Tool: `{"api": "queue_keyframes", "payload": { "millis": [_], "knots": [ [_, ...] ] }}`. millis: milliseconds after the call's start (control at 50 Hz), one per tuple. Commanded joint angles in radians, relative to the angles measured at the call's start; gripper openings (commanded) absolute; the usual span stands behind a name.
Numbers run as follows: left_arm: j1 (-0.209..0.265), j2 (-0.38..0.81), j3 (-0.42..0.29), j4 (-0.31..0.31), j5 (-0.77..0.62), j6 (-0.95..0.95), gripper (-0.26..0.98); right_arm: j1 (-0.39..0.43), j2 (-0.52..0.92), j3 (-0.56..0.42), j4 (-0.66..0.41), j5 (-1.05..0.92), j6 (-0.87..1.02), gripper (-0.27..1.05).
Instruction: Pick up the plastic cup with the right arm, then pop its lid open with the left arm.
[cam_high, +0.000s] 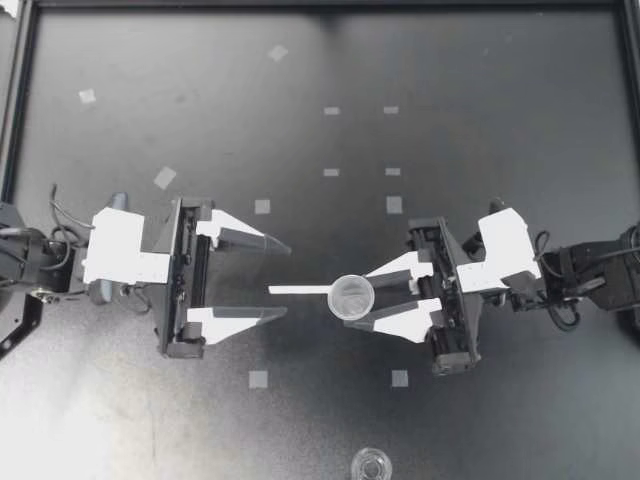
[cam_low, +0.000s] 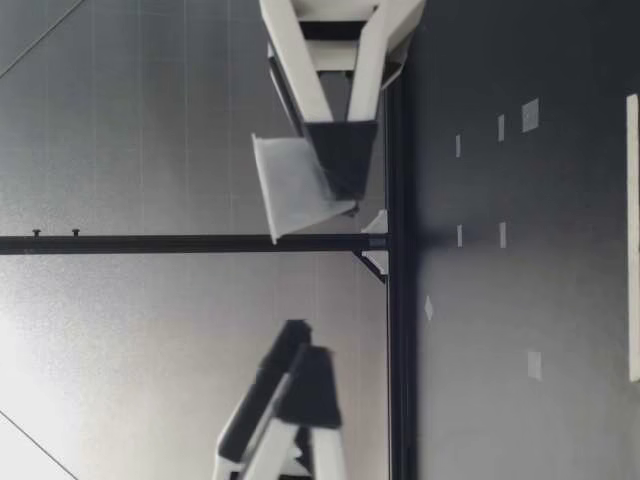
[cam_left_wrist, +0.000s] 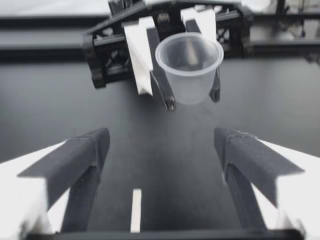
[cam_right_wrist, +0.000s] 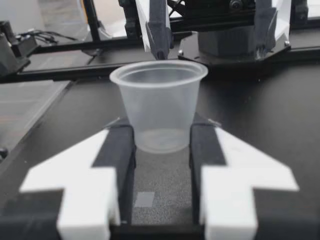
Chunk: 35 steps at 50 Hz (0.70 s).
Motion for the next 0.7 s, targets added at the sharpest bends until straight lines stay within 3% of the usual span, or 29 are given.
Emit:
{"api": "queue_keyframes", "payload": {
  "millis": [0, 680],
  "knots": [
    [-0.003, -0.017, -0.015, 0.002, 0.018, 0.0, 0.75, -0.006, -0.023, -0.02, 0.002, 0.002, -0.002, 0.15],
    [-0.003, -0.023, -0.009, 0.003, 0.041, 0.002, 0.75, -0.006, -0.017, -0.034, -0.005, 0.005, -0.002, 0.15]
  ]
}}
